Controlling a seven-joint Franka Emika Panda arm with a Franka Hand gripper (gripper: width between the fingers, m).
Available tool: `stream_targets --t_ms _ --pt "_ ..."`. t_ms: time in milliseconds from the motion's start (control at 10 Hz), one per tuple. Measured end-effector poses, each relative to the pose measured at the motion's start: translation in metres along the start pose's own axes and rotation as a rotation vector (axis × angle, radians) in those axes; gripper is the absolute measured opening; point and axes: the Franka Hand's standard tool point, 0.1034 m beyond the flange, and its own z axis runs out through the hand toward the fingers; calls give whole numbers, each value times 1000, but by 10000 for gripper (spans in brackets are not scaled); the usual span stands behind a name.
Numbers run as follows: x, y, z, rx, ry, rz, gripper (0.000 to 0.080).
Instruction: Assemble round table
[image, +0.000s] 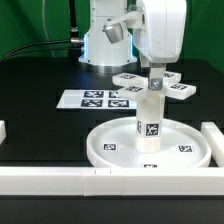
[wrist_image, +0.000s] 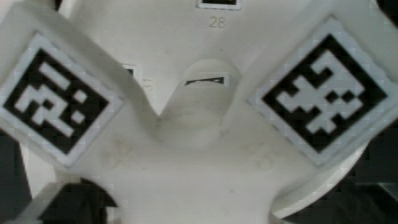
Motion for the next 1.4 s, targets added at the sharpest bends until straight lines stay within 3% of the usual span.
stream_targets --t_ms 200,400,900,1400 --pt "-2 -1 3 5 -1 3 649" --pt "-4 -1 2 6 -1 7 442" --pt "-6 0 2 6 -2 56 442" --pt "-7 -1 2 9 0 637 443"
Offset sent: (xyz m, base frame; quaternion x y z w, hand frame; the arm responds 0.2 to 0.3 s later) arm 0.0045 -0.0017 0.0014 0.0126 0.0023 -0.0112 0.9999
